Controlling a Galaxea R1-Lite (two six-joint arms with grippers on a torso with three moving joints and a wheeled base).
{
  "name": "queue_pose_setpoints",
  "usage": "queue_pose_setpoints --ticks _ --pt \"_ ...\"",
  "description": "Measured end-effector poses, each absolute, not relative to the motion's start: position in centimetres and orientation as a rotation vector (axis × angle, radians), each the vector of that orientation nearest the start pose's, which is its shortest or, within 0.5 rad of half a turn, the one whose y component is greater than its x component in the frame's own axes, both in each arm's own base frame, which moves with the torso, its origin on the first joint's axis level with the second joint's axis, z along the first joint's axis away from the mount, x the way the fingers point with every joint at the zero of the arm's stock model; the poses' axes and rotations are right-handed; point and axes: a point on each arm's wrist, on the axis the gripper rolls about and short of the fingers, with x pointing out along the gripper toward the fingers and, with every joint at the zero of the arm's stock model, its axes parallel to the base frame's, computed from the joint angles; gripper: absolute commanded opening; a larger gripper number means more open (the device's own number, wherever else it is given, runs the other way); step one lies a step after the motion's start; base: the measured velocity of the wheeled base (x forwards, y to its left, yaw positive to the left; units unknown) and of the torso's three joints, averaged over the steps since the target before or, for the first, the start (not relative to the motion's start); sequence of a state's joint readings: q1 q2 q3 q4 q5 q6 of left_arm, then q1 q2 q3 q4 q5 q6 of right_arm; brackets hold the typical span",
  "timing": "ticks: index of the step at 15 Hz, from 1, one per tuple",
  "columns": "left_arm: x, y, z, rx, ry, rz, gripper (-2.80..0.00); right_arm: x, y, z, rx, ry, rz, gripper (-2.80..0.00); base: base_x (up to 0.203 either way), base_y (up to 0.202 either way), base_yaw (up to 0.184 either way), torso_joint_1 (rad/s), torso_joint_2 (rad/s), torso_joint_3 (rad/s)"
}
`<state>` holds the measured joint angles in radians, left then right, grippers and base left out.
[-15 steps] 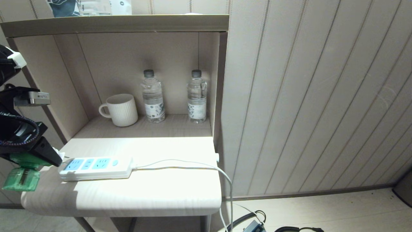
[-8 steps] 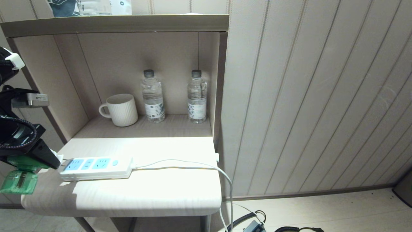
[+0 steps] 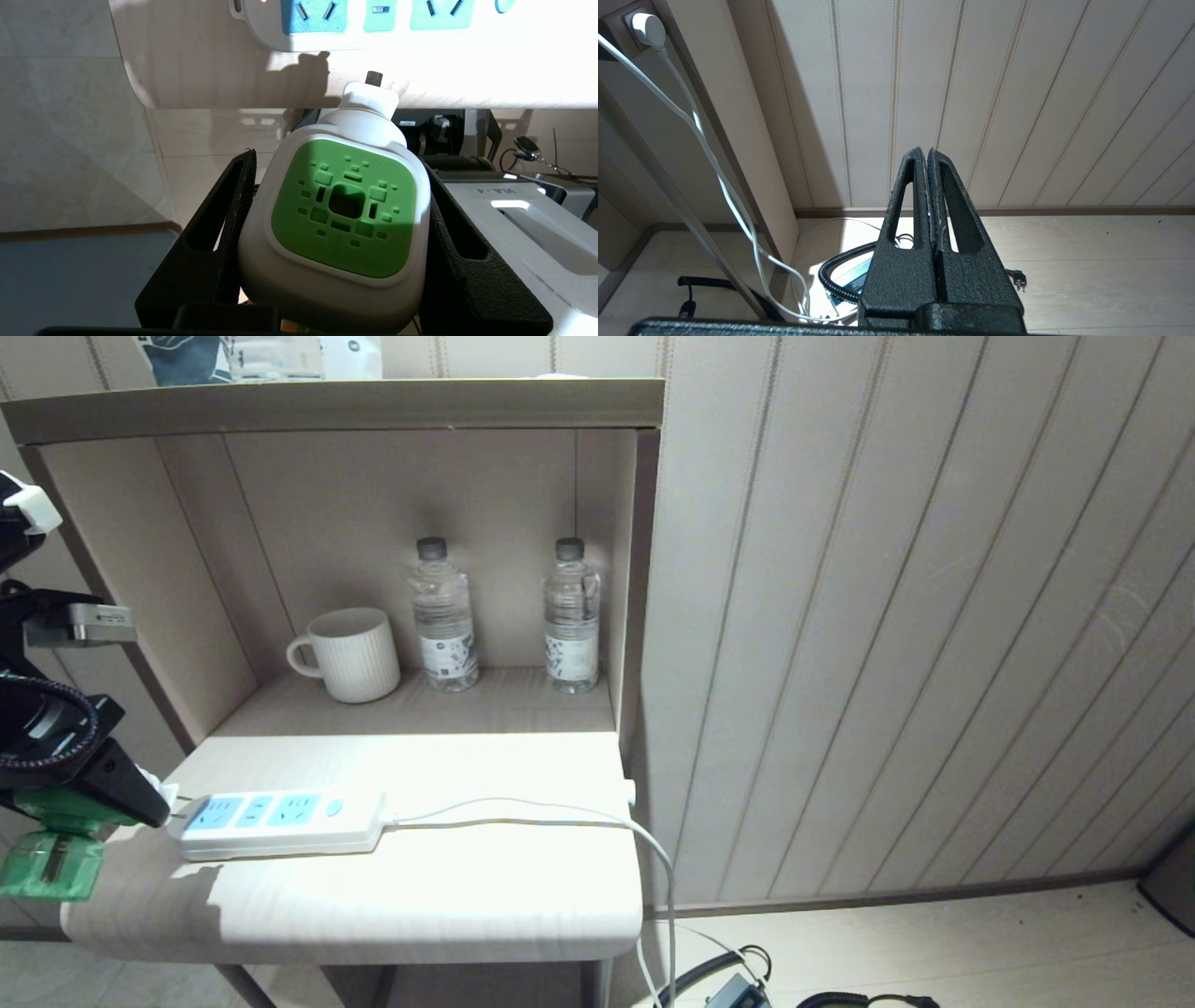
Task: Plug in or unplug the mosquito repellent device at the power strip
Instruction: Insert the plug into the socket
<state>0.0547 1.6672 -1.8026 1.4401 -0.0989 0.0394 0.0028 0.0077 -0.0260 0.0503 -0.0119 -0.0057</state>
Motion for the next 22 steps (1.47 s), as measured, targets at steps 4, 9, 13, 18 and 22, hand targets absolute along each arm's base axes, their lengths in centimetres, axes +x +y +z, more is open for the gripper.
queue_pose_setpoints --ticks 4,9,13,18,22 --pt "21.75 0.97 29.63 -0.067 1.307 -0.064 -2.80 -2.43 -0.03 7.77 -0.006 0.032 -0.009 -2.80 0.000 0.000 0.000 0.000 0.00 0.000" --pt "21.70 0.95 29.62 -0.069 1.305 -0.063 -2.80 -2.43 -0.03 7.77 -0.006 0.032 -0.009 -2.80 0.000 0.000 0.000 0.000 0.00 0.000" --pt "21.49 0.95 29.96 -0.065 1.282 -0.063 -2.80 -2.43 -0.03 7.77 -0.006 0.032 -0.009 -2.80 0.000 0.000 0.000 0.000 0.00 0.000" --pt "21.19 0.93 30.10 -0.063 1.275 -0.065 -2.80 -2.43 -0.03 7.77 -0.006 0.032 -0.009 -2.80 0.000 0.000 0.000 0.000 0.00 0.000" --pt "21.13 0.93 30.10 -0.066 1.278 -0.062 -2.80 -2.43 -0.03 7.77 -0.006 0.032 -0.009 -2.80 0.000 0.000 0.000 0.000 0.00 0.000"
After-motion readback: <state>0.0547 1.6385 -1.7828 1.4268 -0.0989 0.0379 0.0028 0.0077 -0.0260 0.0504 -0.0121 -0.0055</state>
